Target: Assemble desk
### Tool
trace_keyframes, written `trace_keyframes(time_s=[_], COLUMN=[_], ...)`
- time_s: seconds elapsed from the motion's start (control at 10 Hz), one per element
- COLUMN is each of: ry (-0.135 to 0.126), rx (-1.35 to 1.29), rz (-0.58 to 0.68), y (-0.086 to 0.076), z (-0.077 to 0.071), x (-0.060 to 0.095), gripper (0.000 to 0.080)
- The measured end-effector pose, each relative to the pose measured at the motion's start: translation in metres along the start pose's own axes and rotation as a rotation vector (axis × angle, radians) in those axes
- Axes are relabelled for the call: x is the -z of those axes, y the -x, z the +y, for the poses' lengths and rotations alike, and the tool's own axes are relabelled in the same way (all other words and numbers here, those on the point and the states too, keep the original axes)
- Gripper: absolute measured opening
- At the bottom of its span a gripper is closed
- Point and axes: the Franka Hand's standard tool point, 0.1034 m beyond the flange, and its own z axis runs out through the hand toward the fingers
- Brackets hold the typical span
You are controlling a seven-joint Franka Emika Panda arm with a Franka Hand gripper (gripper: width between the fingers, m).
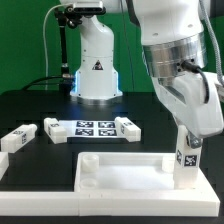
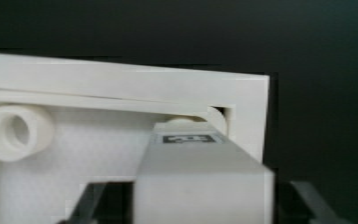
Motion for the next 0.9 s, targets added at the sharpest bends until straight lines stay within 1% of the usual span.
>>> trace_keyframes(time_s=[0.1, 0.2, 0.3, 0.4, 0.5, 0.6, 0.7, 0.8, 0.9], ry=[0.029, 0.069, 0.073, 0.074, 0.074, 0.089, 0.115, 0.115, 0.123], rx=[0.180, 0.305, 0.357, 0.434, 0.495, 0.635, 0.833, 0.972, 1.140], rz=[-0.001, 0.000, 0.005, 0.002, 0.000, 0.010, 0.028, 0.044, 0.047], y=[0.002, 0.009, 0.016, 0.014, 0.013, 0.013, 0.014, 0.013, 0.009], z=[0.004, 0.008, 0.006, 0.007, 0.007, 0.008, 0.008, 0.005, 0.005], x=[-0.001, -0.002, -0.003, -0.003, -0.003, -0.004, -0.004, -0.004, -0.005], gripper=[0.0528, 0.0611, 0.0611, 0.0642, 0.0647, 0.0647, 0.0649, 0.0649, 0.0649])
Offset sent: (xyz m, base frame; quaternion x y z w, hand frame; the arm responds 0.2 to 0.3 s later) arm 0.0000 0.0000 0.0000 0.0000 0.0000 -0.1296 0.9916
